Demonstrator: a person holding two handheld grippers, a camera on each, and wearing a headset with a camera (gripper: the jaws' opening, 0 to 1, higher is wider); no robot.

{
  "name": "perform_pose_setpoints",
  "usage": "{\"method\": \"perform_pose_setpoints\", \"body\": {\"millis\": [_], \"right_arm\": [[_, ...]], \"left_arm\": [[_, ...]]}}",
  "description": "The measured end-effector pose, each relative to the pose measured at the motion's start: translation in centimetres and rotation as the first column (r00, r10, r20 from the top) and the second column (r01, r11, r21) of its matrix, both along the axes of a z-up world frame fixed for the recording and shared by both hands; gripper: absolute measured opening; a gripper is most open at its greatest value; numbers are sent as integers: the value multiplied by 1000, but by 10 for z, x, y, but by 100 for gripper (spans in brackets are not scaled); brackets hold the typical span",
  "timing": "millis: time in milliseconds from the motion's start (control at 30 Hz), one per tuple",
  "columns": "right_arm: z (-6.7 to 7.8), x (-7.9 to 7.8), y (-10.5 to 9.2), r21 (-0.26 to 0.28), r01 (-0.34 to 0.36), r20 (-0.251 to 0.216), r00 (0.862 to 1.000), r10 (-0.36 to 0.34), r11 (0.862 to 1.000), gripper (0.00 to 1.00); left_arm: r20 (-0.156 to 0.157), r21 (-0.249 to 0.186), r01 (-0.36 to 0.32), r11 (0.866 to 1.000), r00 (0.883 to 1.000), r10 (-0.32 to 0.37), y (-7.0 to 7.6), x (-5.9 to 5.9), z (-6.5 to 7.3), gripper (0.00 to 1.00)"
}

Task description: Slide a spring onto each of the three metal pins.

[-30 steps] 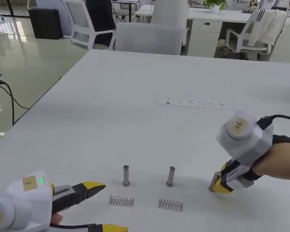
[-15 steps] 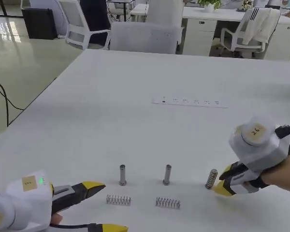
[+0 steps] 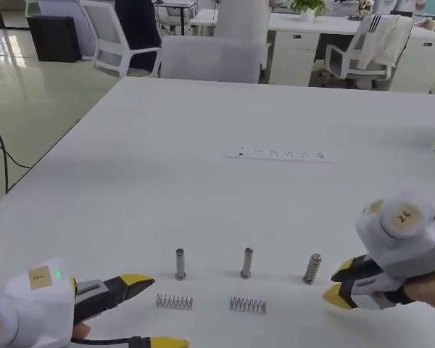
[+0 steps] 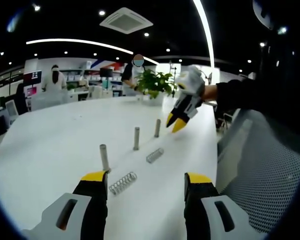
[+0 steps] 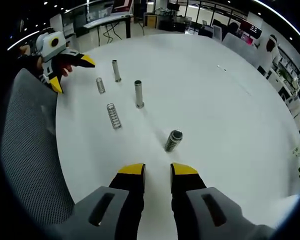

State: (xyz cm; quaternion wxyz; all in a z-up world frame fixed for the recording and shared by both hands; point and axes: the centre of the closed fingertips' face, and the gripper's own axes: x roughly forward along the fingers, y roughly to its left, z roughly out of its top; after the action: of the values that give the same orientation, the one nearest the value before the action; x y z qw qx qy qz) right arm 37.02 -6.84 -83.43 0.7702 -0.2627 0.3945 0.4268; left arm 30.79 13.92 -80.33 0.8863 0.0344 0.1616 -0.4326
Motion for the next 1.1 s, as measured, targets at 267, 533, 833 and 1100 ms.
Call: {"method": "perform_pose_setpoints", "body": {"millis": [267, 533, 833, 1100], "right_arm": [[-2, -13, 4, 39, 18, -1, 1000, -18, 999, 17], [-4, -23, 10, 72, 28, -12, 1000, -28, 997, 17], [-6, -30, 22, 100, -1, -17, 1000, 3, 995, 17], [-6, -37, 38, 86, -66, -13, 998, 67, 994, 17]], "left_arm": [[2, 0, 0, 1000, 1000, 0, -1, -1, 1, 57], [5, 0, 3, 1000, 1000, -3, -2, -1, 2, 57], [7, 2, 4, 1000, 1000, -4, -4, -3, 2, 56], [9, 5, 1, 1000, 1000, -1, -4, -4, 3, 56]]}}
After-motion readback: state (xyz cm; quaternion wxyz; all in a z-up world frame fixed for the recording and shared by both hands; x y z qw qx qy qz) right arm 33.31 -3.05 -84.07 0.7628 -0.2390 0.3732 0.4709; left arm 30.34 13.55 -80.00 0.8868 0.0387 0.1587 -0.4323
